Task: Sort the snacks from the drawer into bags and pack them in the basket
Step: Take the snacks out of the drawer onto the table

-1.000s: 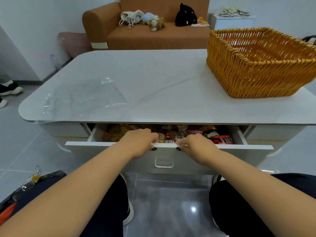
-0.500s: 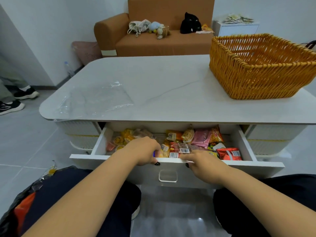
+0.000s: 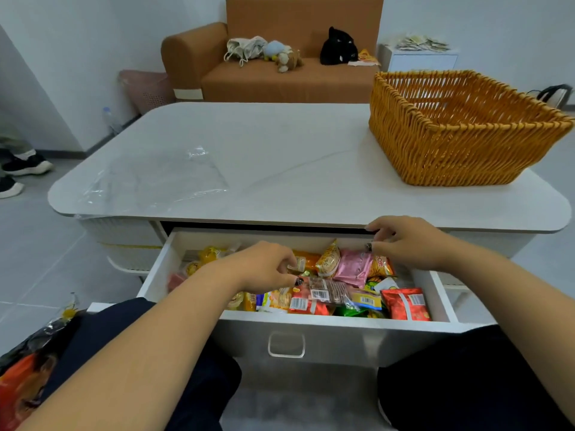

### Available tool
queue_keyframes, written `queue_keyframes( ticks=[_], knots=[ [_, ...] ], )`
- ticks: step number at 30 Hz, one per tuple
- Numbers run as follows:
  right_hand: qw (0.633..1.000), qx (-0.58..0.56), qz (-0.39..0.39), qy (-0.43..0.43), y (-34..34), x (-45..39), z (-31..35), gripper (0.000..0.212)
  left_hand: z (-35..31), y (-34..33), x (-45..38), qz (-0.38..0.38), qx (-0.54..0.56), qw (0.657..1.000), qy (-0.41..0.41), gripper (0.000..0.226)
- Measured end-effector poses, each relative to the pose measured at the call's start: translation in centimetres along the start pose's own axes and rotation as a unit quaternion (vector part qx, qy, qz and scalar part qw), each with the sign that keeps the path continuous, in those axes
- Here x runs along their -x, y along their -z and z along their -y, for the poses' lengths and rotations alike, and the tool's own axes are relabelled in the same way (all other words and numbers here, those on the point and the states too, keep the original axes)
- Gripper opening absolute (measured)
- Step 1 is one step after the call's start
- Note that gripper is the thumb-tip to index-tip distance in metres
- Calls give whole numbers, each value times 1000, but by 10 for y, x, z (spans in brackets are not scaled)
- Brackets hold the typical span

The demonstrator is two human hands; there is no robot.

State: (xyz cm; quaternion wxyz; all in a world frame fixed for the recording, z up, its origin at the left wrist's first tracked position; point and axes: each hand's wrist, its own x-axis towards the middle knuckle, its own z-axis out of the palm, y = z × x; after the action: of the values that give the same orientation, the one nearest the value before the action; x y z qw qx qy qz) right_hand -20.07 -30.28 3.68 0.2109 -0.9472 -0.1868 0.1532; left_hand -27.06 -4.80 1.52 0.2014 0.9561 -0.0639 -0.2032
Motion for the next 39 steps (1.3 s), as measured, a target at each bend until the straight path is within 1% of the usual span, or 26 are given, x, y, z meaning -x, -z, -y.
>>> queue_keyframes(
  ticks=[1,3,5,8,11,13,16,20,22,24,27,30,32,34,37,39],
  knots=[
    [1000,-5,-2,-11,-2,-2,-3,47,-2,-3,-5,13,-3,1000,-1,45],
    [998,33,46,-21,-12,-6,-4,55,-4,-7,-19,33,-16,999,-3,50],
    [991,90,98,-5,-32,-15,1,67,-5,-12,-31,51,-41,998,1,56],
    [983,122,134,24,-68,-26,12,78,0,-22,-44,89,-81,993,5,65],
    [965,181,183,48,-104,-34,9,87,8,-32,-51,135,-106,985,24,66],
    [962,168,213,40,-116,-41,3,96,14,-34,-54,160,-110,980,36,65],
    [957,150,245,29,-120,-53,-1,105,24,-29,-55,173,-97,979,46,70],
    [955,139,263,17,-123,-60,0,102,41,-13,-54,148,-78,984,62,74],
    [958,140,251,14,-125,-60,1,99,49,-8,-55,129,-68,987,70,75],
    [958,164,233,21,-130,-62,2,99,53,-8,-56,109,-63,990,67,77],
    [959,193,204,29,-139,-66,3,103,54,-14,-58,115,-63,990,60,82],
    [958,213,186,39,-144,-69,5,103,54,-18,-60,131,-40,989,54,86],
    [954,239,175,52,-141,-70,4,97,54,-20,-60,135,-23,989,59,89],
    [955,243,160,59,-136,-71,4,86,55,-24,-59,131,-7,989,70,96],
    [962,208,171,52,-123,-75,6,74,54,-35,-58,127,17,988,80,112],
    [965,179,184,55,-112,-75,11,70,54,-48,-60,122,-2,990,70,116]
  ],
)
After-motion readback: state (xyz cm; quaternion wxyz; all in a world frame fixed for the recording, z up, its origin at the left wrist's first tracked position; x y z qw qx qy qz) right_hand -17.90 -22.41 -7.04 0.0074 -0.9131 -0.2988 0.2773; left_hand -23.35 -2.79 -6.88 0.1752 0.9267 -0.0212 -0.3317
